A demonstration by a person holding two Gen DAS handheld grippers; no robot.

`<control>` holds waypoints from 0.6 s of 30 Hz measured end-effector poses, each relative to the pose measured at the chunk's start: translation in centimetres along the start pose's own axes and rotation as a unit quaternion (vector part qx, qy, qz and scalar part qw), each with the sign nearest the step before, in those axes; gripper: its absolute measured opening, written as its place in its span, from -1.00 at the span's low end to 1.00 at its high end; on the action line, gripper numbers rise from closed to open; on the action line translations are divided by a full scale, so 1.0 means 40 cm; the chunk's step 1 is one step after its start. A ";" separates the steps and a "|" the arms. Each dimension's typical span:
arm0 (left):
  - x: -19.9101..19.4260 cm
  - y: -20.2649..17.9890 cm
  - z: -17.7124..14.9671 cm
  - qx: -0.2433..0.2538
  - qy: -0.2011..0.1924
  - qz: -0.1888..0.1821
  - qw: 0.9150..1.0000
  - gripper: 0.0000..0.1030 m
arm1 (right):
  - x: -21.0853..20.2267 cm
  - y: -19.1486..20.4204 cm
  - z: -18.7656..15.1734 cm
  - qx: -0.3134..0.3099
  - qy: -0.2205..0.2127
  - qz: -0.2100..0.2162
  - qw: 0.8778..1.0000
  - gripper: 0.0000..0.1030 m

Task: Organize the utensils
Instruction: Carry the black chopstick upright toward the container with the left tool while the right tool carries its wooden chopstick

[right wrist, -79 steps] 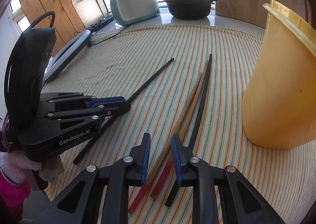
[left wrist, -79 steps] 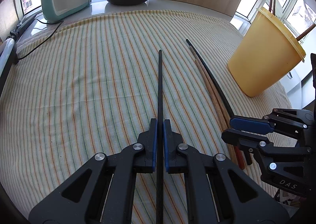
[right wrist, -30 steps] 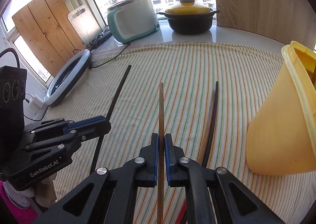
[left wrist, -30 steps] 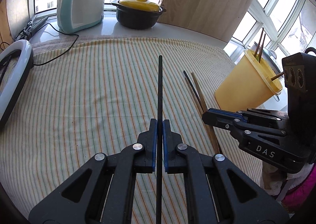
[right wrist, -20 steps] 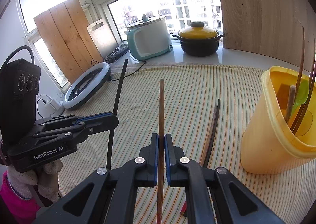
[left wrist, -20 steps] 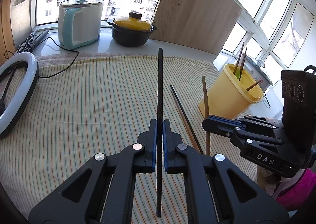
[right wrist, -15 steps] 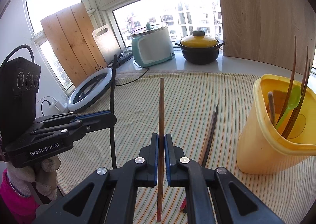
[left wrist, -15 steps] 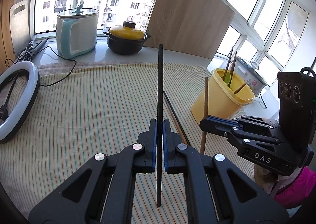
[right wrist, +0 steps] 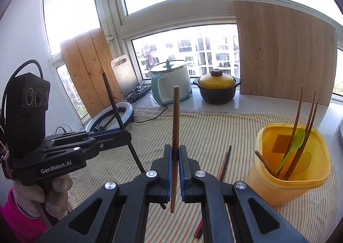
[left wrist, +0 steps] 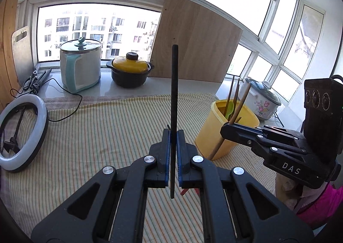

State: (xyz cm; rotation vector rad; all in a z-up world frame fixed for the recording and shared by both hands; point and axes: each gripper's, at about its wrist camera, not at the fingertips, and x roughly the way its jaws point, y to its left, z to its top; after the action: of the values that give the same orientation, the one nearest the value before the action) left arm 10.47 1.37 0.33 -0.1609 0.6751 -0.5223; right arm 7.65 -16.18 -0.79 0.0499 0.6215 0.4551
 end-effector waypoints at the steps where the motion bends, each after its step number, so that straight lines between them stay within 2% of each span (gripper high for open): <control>1: -0.007 -0.003 0.004 0.001 -0.004 -0.001 1.000 -0.94 | -0.009 -0.002 0.009 0.002 -0.005 0.001 1.000 -0.93; 18: -0.053 -0.079 0.122 0.033 -0.065 -0.014 0.997 -0.93 | -0.181 -0.067 0.158 0.030 -0.103 0.004 0.994 -0.93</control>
State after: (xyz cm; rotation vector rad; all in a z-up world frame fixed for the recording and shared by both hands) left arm 10.85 -0.39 6.25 -0.1413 0.5286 -0.5551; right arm 7.14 -21.10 7.88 0.1545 0.4330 0.4330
